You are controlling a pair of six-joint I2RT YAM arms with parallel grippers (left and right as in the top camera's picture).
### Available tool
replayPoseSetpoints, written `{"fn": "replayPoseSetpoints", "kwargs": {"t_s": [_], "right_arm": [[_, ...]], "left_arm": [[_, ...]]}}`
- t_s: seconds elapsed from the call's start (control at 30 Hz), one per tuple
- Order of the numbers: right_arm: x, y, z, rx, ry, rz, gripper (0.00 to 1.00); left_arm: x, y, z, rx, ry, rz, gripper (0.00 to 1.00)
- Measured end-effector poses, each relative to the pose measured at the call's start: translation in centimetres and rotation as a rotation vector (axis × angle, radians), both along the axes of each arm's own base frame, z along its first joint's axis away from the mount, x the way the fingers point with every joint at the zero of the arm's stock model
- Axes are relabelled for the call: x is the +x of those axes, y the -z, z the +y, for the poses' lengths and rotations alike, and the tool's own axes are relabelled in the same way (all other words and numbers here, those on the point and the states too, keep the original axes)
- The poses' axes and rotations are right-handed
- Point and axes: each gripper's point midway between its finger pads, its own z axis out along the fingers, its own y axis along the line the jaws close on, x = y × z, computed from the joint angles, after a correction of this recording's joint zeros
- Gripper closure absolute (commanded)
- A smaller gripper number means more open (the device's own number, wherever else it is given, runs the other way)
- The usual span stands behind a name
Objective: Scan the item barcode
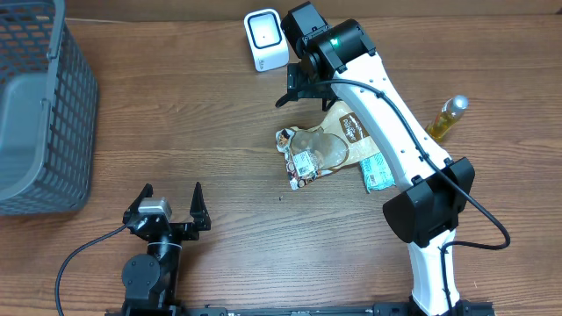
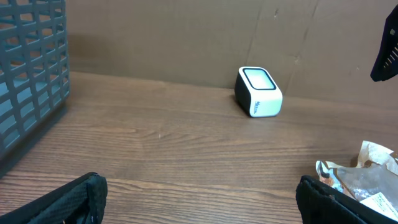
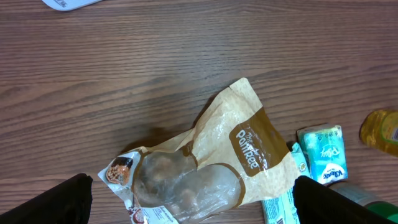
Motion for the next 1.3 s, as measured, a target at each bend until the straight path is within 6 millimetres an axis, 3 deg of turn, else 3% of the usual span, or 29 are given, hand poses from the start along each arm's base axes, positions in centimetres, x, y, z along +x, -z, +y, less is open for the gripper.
{"fn": "replayPoseSetpoints", "kwargs": {"t_s": [0.17,0.27,0.4,0.57,0.7,0.93,1.1,1.2,1.3], "right_arm": [[0.3,-1.5,0.1,0.021,0.0,-0.039,0.0],[0.4,-4.1,0.2,0.054,0.0,-0.095,0.0],[0.6,-10.4,0.3,0.139,0.0,-0.247,0.0],[0.0,-19.8,-0.1,0.27,0.001,-0.481,0.0],[-1.5,-25.1,-0.9,0.345,0.001,-0.614,0.0],[-6.2,-31.4,-3.6,0.419,0.002,-0.745,0.0],[-12.0,-35.9,-6.8,0.477,0.002,-0.85,0.0],[-15.4,-36.9,-9.1,0.487,0.012,-0.881,0.0],[-18.3,-36.3,-11.8,0.465,0.048,-0.881,0.0]], "left_arm": [[0.0,0.0,0.0,0.0,0.0,0.0,0.0],[0.0,0.0,0.0,0.0,0.0,0.0,0.0],[0.0,0.0,0.0,0.0,0.0,0.0,0.0],[0.0,0.0,0.0,0.0,0.0,0.0,0.0],[0.0,0.0,0.0,0.0,0.0,0.0,0.0],[0.0,0.0,0.0,0.0,0.0,0.0,0.01],[0.0,0.0,0.0,0.0,0.0,0.0,0.0],[0.0,0.0,0.0,0.0,0.0,0.0,0.0],[0.0,0.0,0.0,0.0,0.0,0.0,0.01]]}}
